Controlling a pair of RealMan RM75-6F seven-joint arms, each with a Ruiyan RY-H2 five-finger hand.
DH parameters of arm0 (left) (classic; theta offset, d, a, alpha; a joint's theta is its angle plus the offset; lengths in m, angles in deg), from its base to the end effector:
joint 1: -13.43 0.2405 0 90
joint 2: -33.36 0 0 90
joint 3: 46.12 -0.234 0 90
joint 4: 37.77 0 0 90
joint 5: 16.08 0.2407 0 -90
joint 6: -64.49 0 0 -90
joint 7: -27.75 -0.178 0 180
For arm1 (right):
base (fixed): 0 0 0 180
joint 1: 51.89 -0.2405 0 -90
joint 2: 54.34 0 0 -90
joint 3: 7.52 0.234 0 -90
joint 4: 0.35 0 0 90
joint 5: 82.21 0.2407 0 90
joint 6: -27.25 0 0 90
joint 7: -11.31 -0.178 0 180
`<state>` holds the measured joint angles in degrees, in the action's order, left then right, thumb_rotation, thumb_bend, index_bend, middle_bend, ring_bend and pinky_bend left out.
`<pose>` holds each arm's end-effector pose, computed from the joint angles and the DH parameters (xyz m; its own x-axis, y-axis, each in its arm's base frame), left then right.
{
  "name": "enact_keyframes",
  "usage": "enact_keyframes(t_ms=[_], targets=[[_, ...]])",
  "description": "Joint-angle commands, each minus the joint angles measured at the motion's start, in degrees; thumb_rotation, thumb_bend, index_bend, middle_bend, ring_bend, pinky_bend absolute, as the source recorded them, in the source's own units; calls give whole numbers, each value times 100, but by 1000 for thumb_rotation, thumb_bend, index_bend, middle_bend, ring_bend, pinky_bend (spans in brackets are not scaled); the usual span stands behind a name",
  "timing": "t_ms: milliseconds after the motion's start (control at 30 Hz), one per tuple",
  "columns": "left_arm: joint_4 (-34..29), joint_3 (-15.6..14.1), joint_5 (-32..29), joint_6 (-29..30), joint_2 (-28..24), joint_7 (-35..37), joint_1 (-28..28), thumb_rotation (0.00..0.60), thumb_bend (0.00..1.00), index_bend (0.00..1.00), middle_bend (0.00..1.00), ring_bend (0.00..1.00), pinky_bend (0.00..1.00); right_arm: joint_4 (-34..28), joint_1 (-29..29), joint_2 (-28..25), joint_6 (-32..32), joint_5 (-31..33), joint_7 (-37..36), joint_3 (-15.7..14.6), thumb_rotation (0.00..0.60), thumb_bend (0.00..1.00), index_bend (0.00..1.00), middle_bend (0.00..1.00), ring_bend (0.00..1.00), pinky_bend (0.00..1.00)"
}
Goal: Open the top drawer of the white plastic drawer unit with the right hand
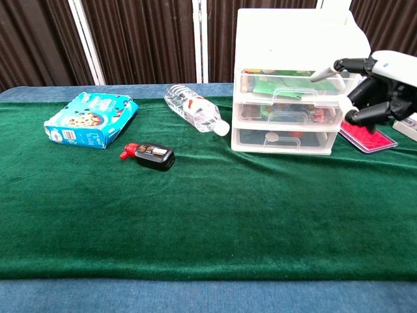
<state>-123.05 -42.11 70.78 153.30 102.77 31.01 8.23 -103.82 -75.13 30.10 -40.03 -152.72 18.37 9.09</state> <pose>-0.3088 0.2231 0.1182 0.3677 -0.0860 0.9260 0.9282 -0.0267 -0.3710 -0.1257 -0.3130 0.0062 -0.0677 -0.1726 0.9827 -0.9828 -0.1580 -0.0955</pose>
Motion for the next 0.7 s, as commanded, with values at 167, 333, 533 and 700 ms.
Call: enact_keyframes(t_ms=[167, 333, 533, 700], targets=[[-14, 3, 8, 30, -18, 30, 13, 600, 135, 0, 0, 0, 0, -105, -390, 139, -260, 927, 1272, 281, 600, 682, 187, 880, 892, 696], [-13, -10, 23, 12, -17, 30, 5, 600, 136, 0, 0, 0, 0, -139, -514, 136, -255, 1301, 1501, 334, 600, 687, 164, 880, 893, 696], [-11, -14, 21, -3, -13, 26, 0, 600, 135, 0, 0, 0, 0, -130, -615, 118, -239, 1570, 1546, 359, 600, 687, 164, 880, 893, 696], [-11, -7, 12, -6, -20, 46, -2, 600, 135, 0, 0, 0, 0, -116, -688, 118, -254, 1657, 1519, 378, 600, 687, 170, 880, 893, 696]])
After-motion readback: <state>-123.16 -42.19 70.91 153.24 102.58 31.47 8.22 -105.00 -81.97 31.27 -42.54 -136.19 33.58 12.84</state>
